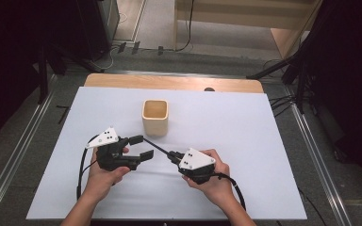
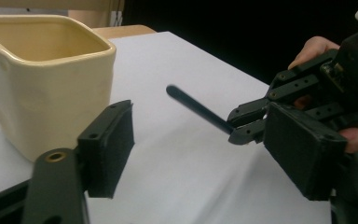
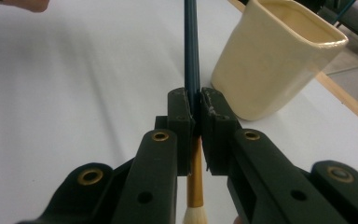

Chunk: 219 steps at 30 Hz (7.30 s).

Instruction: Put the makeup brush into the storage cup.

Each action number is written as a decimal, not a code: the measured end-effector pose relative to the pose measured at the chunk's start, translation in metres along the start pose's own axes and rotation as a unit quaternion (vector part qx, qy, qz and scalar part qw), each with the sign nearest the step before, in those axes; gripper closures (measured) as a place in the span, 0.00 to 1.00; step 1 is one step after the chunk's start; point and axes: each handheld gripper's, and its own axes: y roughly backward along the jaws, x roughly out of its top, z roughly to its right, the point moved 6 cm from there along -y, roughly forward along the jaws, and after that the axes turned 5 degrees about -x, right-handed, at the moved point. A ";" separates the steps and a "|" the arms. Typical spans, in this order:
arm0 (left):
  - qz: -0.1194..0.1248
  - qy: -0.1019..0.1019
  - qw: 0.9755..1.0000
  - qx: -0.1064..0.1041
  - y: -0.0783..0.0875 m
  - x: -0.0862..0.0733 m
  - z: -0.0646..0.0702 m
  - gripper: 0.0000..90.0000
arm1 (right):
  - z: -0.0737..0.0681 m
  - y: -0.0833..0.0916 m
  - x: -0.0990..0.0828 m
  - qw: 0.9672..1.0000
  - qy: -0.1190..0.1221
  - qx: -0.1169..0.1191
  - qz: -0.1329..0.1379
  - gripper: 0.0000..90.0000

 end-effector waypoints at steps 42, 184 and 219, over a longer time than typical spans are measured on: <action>-0.011 0.023 0.998 -0.054 -0.008 -0.006 0.005 0.95 | -0.008 -0.005 0.007 0.999 -0.017 -0.028 0.043 0.43; -0.002 -0.043 0.999 -0.018 -0.040 -0.018 0.042 0.93 | 0.000 0.020 0.059 0.946 -0.316 -0.004 0.064 0.94; 0.017 -0.051 0.998 0.021 -0.029 -0.013 0.025 0.94 | 0.049 0.057 0.009 0.963 -0.240 -0.084 0.093 0.00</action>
